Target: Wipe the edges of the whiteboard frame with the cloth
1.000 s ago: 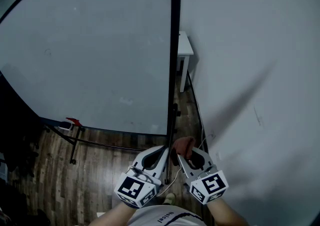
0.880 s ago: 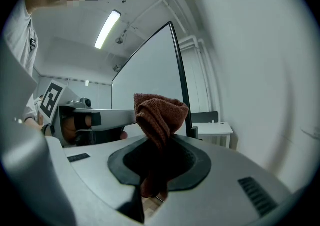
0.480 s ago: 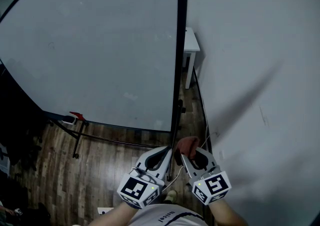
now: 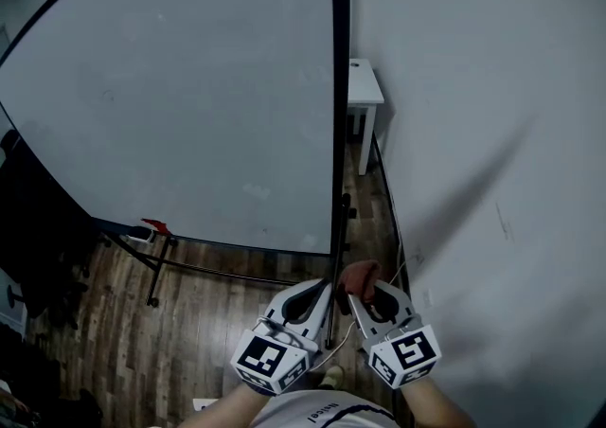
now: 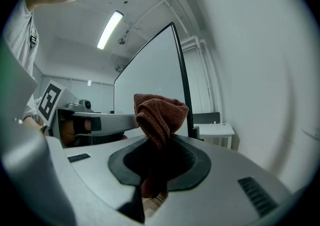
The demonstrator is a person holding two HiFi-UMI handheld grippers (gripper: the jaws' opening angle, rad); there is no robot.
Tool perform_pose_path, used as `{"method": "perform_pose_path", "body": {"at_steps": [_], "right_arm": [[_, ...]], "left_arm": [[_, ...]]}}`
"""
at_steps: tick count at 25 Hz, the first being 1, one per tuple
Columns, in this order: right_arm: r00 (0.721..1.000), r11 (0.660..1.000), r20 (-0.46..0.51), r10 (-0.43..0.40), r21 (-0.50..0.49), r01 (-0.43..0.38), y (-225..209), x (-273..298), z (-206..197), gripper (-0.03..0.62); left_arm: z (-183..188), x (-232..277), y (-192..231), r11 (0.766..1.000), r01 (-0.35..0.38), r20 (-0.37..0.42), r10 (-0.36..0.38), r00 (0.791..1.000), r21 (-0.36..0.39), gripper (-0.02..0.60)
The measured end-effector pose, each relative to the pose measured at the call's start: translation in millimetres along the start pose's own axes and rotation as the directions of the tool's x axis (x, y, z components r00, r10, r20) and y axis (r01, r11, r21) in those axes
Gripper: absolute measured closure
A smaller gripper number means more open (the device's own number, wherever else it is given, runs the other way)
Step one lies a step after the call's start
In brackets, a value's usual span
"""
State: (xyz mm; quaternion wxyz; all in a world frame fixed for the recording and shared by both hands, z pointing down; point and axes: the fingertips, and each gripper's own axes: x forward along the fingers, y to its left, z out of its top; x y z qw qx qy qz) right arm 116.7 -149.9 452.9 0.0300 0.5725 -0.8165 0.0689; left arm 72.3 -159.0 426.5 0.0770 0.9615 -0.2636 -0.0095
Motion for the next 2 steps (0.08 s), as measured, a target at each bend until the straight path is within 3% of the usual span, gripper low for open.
{"method": "perform_pose_path", "body": {"at_steps": [2], "right_arm": [[1.000, 1.000, 0.001, 0.004, -0.003, -0.004, 1.4, -2.5, 1.2, 0.520]], "left_arm": [[1.5, -1.1, -1.4, 1.000, -0.005, 0.005, 0.005, 1.000, -0.003, 0.574]]}}
